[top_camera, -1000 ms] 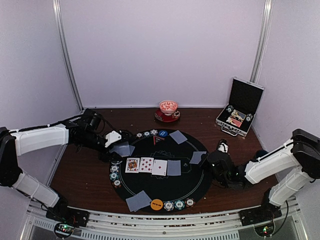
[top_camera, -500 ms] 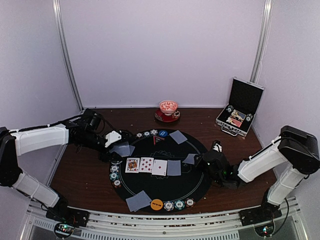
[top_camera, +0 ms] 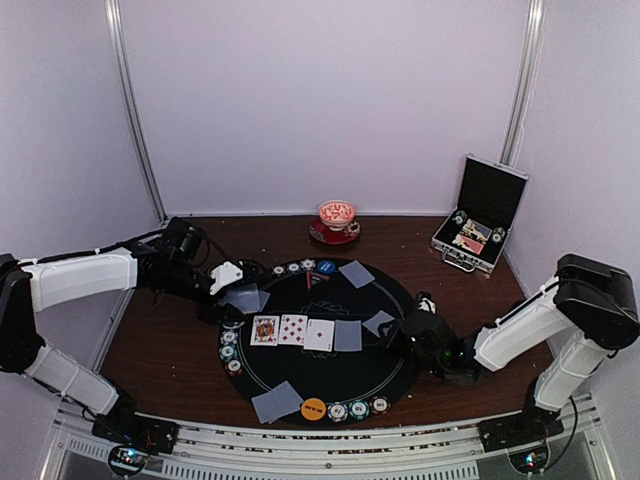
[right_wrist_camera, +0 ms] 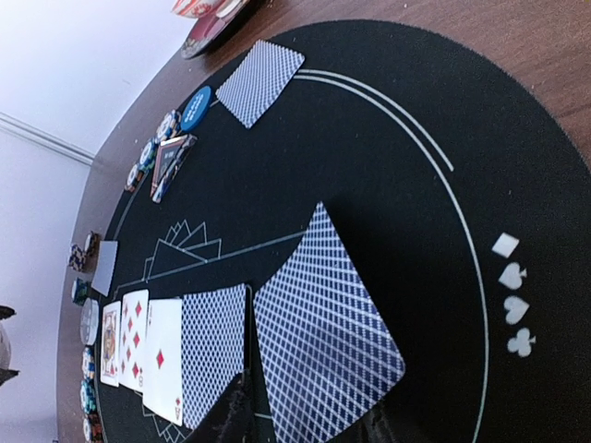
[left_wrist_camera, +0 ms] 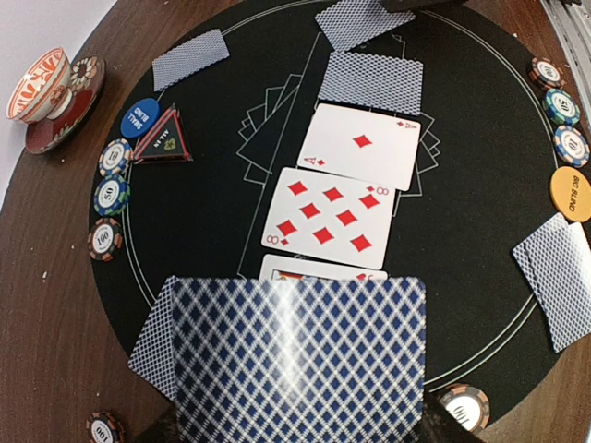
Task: Distribute texas hold em gaming equipment
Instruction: Distribute the poker card in the community card area.
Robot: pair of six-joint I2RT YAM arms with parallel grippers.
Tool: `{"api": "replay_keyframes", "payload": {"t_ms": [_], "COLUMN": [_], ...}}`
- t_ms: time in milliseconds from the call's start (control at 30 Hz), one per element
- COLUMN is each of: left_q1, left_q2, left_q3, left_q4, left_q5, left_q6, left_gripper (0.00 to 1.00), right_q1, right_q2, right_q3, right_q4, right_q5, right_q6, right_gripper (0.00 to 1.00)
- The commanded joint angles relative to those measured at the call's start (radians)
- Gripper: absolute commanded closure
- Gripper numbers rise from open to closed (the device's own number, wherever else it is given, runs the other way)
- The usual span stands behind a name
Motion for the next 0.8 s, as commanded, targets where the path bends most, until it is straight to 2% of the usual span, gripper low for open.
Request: {"api": "replay_keyframes", "payload": {"t_ms": [0, 200, 533, 767], "left_q1": [-0.002, -0.001, -0.001, -0.002], "left_q2": [0.005, 0.003, 0.003, 0.007], "left_q3": [0.006, 0.005, 0.005, 0.007], "left_q4": [0.030, 0.030, 0.030, 0.030], "left_q5": [0.010, 0.010, 0.008, 0.008], "left_q6": [0.006, 0.006, 0.005, 0.005], "left_gripper": [0.38, 0.38, 0.38, 0.38], "right_q1": [0.051, 0.104, 0.132, 0.147], "right_q2": [0.001, 0.005, 0.062, -0.002], "right_q3": [0.021, 0.050, 0.077, 0.082], "right_q4": [-0.090, -0.168, -0.163, -0.251], "right_q5": [0.040, 0.073, 0.043, 0.067], "right_q6": [0.019, 0.034, 0.040, 0.040], "right_gripper": [0.62, 0.61, 0.59, 0.53]}}
